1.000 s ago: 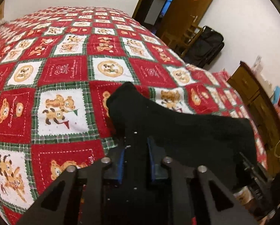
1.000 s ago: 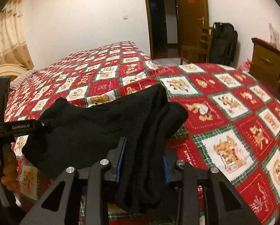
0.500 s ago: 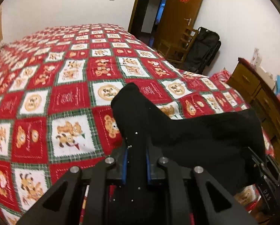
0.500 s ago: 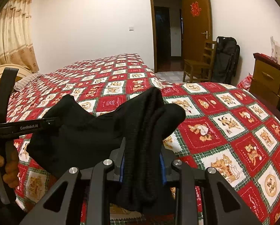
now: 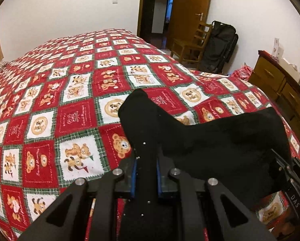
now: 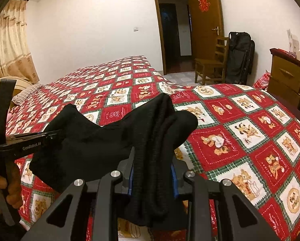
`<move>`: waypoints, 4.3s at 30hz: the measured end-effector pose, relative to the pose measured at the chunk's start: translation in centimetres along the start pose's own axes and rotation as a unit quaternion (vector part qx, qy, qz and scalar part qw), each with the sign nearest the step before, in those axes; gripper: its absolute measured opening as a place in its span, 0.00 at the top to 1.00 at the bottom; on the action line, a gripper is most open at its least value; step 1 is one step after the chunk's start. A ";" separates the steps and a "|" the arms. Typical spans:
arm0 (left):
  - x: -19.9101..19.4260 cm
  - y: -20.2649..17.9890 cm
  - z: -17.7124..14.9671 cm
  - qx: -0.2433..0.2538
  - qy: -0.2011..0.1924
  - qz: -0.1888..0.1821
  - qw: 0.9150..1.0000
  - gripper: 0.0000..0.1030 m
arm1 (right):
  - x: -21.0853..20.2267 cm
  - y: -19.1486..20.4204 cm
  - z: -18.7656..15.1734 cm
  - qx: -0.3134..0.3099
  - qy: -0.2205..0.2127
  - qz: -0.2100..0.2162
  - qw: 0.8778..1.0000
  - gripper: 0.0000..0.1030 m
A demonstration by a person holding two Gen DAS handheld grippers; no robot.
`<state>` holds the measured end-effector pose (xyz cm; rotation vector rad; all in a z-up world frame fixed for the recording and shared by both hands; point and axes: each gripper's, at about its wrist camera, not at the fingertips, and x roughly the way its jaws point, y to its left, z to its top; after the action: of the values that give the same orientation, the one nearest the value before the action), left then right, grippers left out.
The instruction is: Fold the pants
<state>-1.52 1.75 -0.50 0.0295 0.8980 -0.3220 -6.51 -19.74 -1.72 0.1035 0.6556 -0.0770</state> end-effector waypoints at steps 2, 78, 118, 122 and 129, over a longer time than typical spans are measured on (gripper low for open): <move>0.2 0.0 0.1 0.004 0.001 0.004 1.000 0.85 | 0.2 0.0 0.1 0.004 0.002 -0.001 1.000 0.72; 0.0 20.0 6.7 -0.077 -0.043 0.200 0.976 0.85 | 13.5 19.6 9.2 -0.030 0.003 0.164 0.986 0.72; 3.2 28.9 2.2 -0.120 0.026 0.247 0.961 0.05 | 19.8 15.4 7.0 0.018 0.053 0.156 0.986 0.48; 1.9 29.0 2.5 -0.127 0.012 0.283 0.951 0.05 | 16.2 16.1 7.7 -0.037 -0.002 0.120 0.992 0.68; 2.0 24.7 4.6 -0.099 -0.024 0.227 0.969 0.10 | 16.5 21.3 6.4 -0.137 0.029 0.157 0.978 0.83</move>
<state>10.23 23.96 -1.79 0.0423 0.8443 0.1934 12.59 -0.01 -5.24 -0.0577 0.6959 0.3226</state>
